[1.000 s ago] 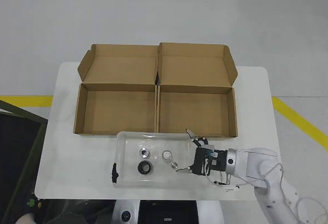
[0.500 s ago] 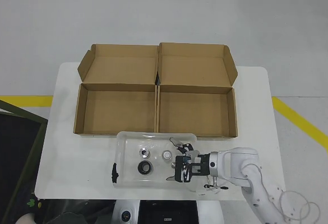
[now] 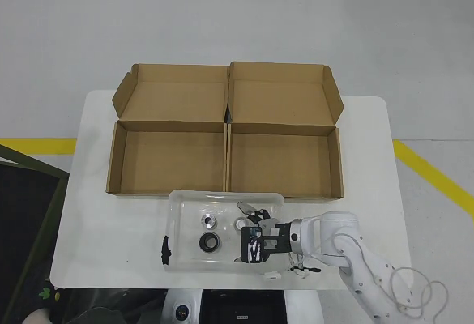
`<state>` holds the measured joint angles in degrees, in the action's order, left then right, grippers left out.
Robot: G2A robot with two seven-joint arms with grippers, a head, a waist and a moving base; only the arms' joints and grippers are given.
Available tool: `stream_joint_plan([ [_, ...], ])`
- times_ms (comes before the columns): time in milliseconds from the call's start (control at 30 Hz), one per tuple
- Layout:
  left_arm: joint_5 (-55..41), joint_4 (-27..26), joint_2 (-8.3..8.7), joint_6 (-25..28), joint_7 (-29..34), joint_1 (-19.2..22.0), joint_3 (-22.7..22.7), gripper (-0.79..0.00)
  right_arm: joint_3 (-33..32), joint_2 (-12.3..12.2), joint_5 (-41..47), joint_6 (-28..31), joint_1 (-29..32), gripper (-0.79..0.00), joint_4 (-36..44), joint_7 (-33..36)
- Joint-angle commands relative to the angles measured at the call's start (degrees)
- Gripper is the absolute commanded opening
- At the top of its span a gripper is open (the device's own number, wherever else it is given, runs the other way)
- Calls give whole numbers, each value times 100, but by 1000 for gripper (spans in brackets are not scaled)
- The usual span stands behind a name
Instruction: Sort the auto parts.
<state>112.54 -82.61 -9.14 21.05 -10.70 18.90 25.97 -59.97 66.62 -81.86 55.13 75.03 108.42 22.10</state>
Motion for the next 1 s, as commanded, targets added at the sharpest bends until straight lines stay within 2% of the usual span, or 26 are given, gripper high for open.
stream_joint_plan([
  [0,0,0,0,0,0,0,0,0,39,0,12,-34,-45,0,-39,37],
  [33,0,0,0,0,0,0,0,0,58,-1,18,-48,-66,0,-54,53],
  [100,0,0,0,0,0,0,0,0,86,-2,18,-100,-105,-86,-84,92],
  [133,0,0,0,0,0,0,0,0,101,-3,21,-118,-123,-102,-99,105],
  [167,0,0,0,0,0,0,0,0,112,-4,17,-142,-143,-185,-119,121],
  [267,0,0,0,0,0,0,0,0,143,-5,24,-200,-191,-240,-175,145],
  [333,0,0,0,0,0,0,0,0,172,-7,26,-234,-237,-354,-220,148],
  [400,0,0,0,0,0,0,0,0,187,-9,32,-253,-261,-363,-251,145],
  [533,0,0,0,0,0,0,0,0,222,-18,-3,-302,-319,-431,-307,170],
  [667,0,0,0,0,0,0,0,0,266,-27,-17,-314,-351,-603,-332,189],
  [733,0,0,0,0,0,0,0,0,288,-33,-18,-291,-369,-751,-345,195],
  [767,0,0,0,0,0,0,0,0,295,-34,-12,-284,-375,-785,-347,191],
  [967,0,0,0,0,0,0,0,0,312,-61,50,-167,-395,-785,-276,95],
])
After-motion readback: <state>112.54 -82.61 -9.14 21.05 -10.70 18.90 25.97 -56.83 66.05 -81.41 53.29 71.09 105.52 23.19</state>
